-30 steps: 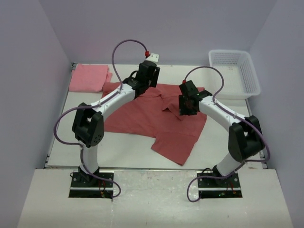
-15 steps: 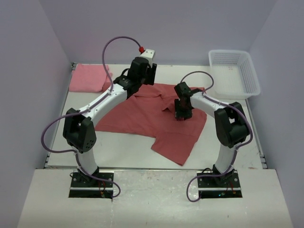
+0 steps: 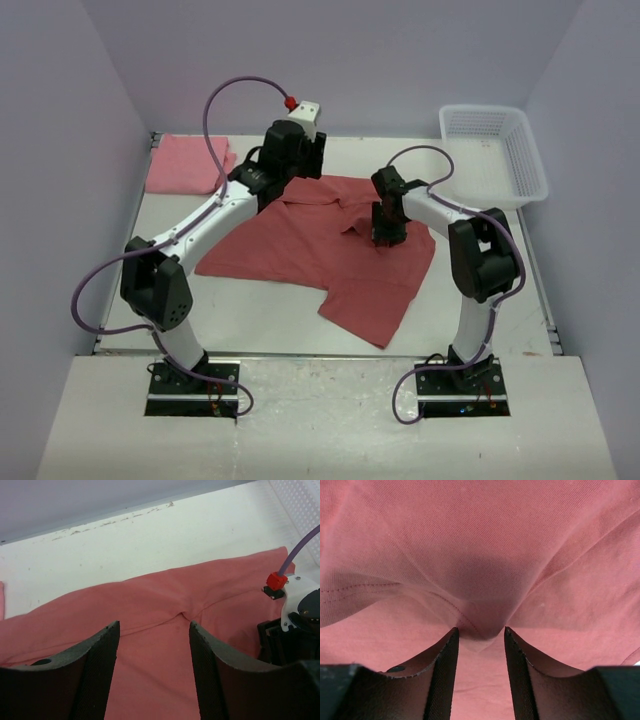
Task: Fold and stack the t-shirts
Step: Fold the flattened tshirt in 1/3 of the way
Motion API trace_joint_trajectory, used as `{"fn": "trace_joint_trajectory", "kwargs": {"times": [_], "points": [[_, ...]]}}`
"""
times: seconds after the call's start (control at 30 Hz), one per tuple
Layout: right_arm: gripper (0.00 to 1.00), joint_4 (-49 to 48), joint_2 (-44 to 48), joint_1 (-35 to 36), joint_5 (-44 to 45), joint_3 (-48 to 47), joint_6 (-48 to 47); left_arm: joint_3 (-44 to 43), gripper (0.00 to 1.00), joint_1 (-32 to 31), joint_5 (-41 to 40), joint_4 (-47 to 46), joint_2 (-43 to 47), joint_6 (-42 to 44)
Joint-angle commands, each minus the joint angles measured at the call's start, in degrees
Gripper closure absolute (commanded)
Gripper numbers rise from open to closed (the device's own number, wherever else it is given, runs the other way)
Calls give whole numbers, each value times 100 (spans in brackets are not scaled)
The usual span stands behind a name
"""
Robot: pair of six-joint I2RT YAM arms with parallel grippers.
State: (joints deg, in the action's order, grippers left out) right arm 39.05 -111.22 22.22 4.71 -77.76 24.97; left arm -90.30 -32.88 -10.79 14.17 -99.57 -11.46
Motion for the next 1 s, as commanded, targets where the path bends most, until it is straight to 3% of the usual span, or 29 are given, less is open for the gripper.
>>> {"fn": "trace_joint_trajectory", "kwargs": {"times": [0.0, 0.33, 0.97], "points": [[58, -11, 4, 19, -76, 23, 131, 65, 41, 89, 147, -301, 429, -75], [100, -38, 47, 2, -23, 111, 298, 92, 40, 107, 270, -319, 474, -102], [100, 279, 715, 2, 1251, 515, 1299, -110, 39, 107, 595, -213, 122, -146]]}}
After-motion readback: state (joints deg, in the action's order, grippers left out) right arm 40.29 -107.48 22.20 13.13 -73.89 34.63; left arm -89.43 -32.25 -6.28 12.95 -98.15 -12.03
